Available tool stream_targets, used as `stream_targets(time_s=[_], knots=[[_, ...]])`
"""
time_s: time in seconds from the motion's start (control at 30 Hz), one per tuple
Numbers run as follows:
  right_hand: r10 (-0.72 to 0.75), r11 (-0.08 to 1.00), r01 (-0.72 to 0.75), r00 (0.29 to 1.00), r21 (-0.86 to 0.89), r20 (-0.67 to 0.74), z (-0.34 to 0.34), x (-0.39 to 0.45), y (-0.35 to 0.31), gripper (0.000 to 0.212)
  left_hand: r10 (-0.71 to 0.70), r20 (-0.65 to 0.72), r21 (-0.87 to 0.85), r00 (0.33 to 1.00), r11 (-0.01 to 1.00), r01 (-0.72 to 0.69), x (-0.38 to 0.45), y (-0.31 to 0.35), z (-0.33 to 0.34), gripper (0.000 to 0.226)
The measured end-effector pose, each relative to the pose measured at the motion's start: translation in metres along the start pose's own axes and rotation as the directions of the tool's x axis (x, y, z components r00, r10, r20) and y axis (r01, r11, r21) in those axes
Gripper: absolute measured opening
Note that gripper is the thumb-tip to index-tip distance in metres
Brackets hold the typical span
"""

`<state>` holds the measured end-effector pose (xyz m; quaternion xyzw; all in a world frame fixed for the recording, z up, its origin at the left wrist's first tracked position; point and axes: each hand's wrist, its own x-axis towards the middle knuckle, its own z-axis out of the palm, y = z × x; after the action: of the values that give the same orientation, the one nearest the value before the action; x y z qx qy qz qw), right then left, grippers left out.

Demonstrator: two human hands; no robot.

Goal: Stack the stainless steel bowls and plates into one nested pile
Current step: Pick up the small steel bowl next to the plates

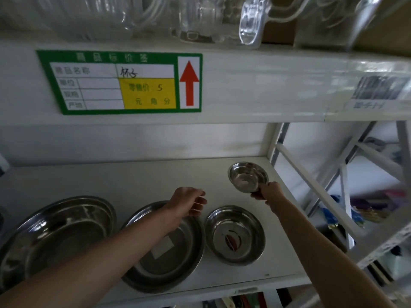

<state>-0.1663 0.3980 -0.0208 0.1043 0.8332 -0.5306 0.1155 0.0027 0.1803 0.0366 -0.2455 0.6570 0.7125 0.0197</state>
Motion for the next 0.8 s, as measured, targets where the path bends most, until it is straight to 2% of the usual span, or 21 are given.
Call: stream_targets(time_s=[0.23, 0.53, 0.7, 0.8], knots=[[0.054, 0.998, -0.056, 0.994, -0.020, -0.092, -0.047, -0.029, 0.039, 0.019, 0.040, 0.092, 0.047, 0.995, 0.998, -0.044, -0.005, -0.001, 0.019, 0.018], [0.161, 0.984, -0.154, 0.985, 0.090, -0.070, -0.088, -0.057, 0.093, 0.023, 0.039, 0.185, 0.012, 0.982, 0.999, -0.042, -0.013, -0.004, 0.042, 0.017], [0.202, 0.978, -0.196, 0.974, 0.067, -0.100, -0.096, -0.071, 0.103, 0.018, 0.042, 0.210, 0.013, 0.977, 0.999, -0.046, -0.019, -0.003, 0.049, 0.020], [0.278, 0.960, -0.274, 0.954, 0.058, -0.108, -0.099, -0.072, 0.103, 0.017, 0.047, 0.227, 0.017, 0.973, 0.999, -0.052, -0.021, -0.004, 0.050, 0.020]])
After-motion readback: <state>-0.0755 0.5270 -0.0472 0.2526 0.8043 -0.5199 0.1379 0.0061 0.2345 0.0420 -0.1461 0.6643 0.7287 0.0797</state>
